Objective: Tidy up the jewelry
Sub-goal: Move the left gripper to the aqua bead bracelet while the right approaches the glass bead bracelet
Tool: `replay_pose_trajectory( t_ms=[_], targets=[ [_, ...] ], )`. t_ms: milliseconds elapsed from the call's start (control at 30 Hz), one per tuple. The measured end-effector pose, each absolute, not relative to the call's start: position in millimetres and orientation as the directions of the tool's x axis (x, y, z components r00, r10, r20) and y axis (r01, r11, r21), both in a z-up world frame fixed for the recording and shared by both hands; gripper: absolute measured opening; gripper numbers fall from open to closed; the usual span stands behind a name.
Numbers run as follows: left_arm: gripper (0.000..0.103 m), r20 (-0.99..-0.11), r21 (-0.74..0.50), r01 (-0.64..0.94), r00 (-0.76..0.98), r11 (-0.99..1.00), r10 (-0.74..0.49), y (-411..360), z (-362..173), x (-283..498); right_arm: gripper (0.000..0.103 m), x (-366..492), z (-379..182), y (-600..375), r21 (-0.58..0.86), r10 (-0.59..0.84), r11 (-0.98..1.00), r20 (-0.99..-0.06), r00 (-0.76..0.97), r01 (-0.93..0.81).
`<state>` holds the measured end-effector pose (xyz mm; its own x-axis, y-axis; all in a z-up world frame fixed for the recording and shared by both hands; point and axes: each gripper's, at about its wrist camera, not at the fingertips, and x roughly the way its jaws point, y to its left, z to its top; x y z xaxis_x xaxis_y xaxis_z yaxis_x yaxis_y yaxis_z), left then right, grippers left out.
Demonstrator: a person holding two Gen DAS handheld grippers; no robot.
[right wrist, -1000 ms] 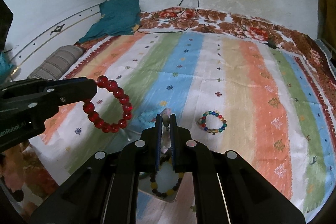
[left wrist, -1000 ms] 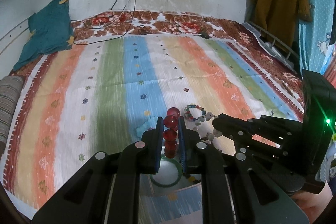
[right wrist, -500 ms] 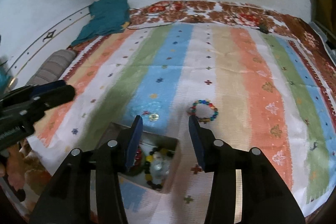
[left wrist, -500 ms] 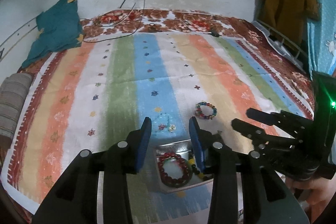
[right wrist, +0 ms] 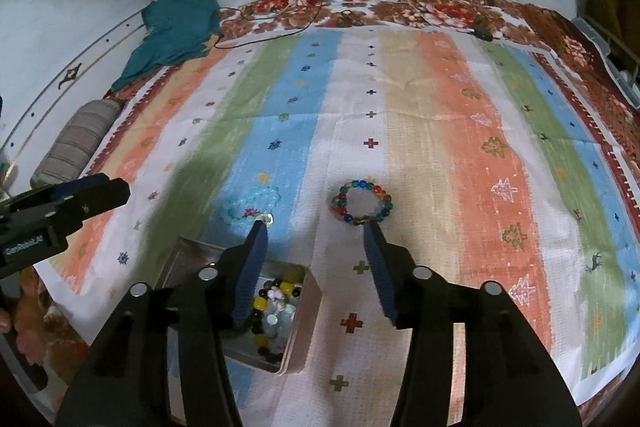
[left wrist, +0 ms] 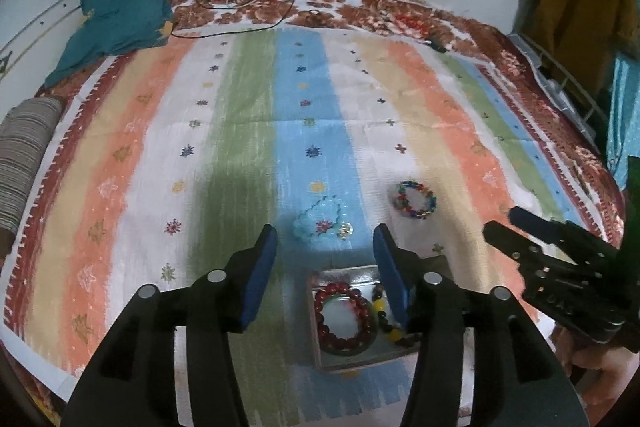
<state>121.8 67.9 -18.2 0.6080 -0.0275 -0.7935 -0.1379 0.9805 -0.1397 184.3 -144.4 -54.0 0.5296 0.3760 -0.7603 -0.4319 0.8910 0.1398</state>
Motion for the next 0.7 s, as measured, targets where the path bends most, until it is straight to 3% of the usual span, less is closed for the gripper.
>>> replay_pose_trajectory(
  t_ms=[233, 400, 700],
  targets=[
    [0.064, -0.824, -0.082, -0.142, 0.566, 0.986, 0.013, 67, -31, 143, 0.062, 201, -62, -146, 0.133, 0.348, 0.905, -0.780, 0.521, -0.405],
    [0.068, -0.847, -0.086, -0.144, 0.531, 0.986, 0.003, 73, -41, 156, 0.072, 211, -70, -146, 0.137, 0.338, 0.908, -0.798, 0.498, -0.397],
    [0.071, -0.879, -0.119, -0.156, 0.477, 0.981, -0.030, 80, -58, 174, 0.078, 222, -78, -140, 0.123, 0.322, 0.909, -0.813, 0.485, -0.398]
  ],
)
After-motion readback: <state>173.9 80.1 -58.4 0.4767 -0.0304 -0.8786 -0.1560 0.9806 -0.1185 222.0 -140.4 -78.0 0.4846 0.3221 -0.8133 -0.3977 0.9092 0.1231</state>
